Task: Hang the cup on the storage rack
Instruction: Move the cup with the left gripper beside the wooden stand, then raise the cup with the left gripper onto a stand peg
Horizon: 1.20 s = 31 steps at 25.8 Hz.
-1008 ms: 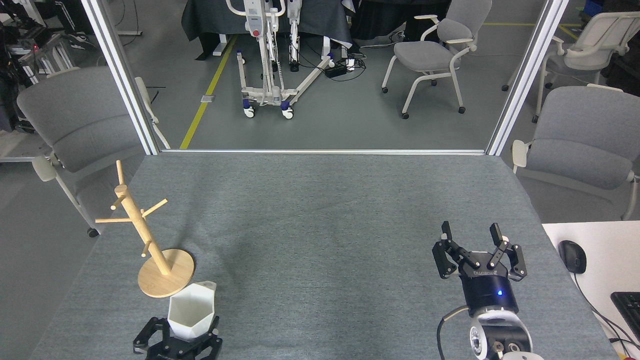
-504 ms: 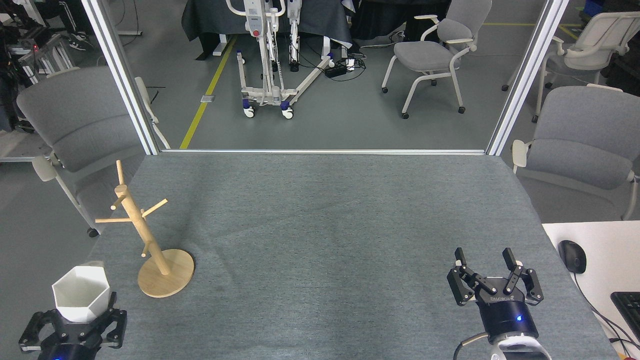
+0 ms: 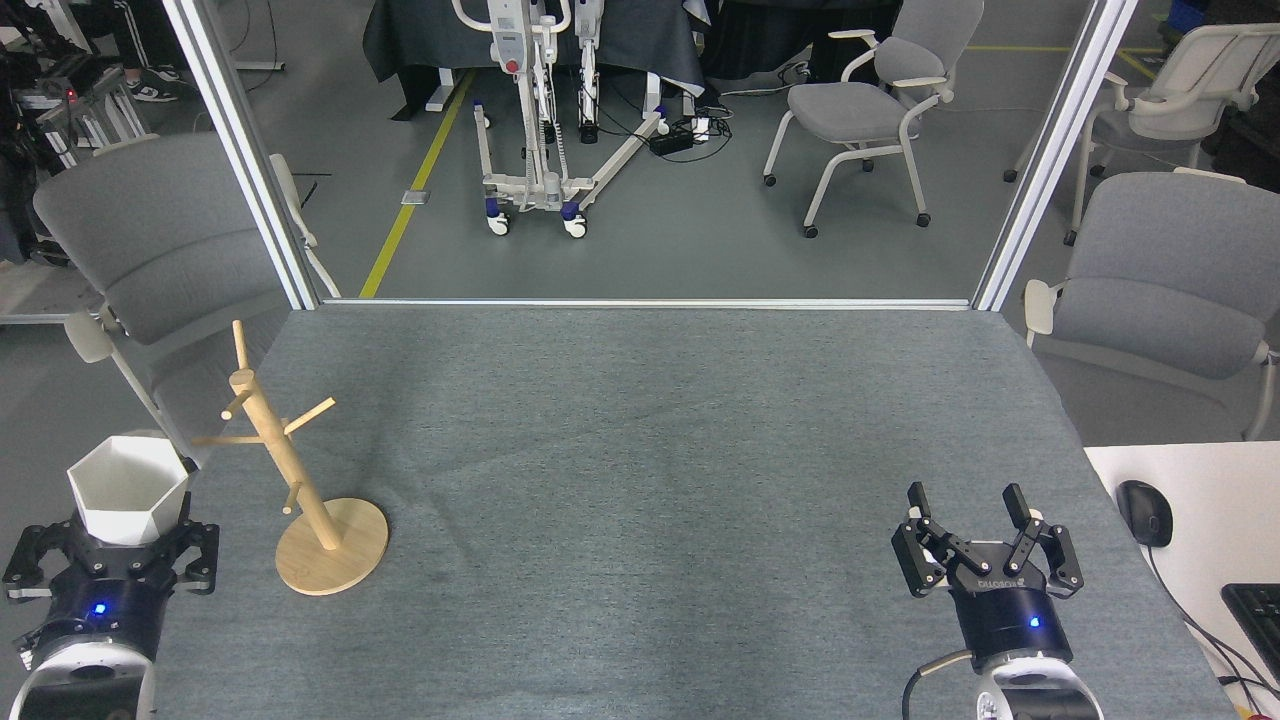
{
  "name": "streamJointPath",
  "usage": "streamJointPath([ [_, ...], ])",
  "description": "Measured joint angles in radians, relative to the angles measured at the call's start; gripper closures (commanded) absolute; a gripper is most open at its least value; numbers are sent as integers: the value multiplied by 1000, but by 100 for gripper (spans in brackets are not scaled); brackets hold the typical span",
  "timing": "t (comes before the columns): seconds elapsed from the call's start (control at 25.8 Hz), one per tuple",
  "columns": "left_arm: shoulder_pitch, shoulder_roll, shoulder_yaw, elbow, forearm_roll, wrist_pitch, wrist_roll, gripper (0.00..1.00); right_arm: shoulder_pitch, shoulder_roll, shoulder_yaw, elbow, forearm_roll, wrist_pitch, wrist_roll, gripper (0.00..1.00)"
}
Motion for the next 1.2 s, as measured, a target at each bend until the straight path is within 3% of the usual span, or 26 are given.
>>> streamJointPath([
  [0.58,-64,-59,-10,45,-143,-2,-24,100,-78,-5,0,71,-1,-2,0,0],
  [1.09,-64,-68,-55,53,-167,-6,-12,100,-65,2,1,84,1,-1,-3,0],
  [1.12,-64,-68,-58,56,-167,-7,-12,91,-64,2,1,84,1,-1,-3,0],
  [1.2,-64,-69,-62,67,-168,-7,-14,58,-62,2,1,85,3,-1,-5,0],
])
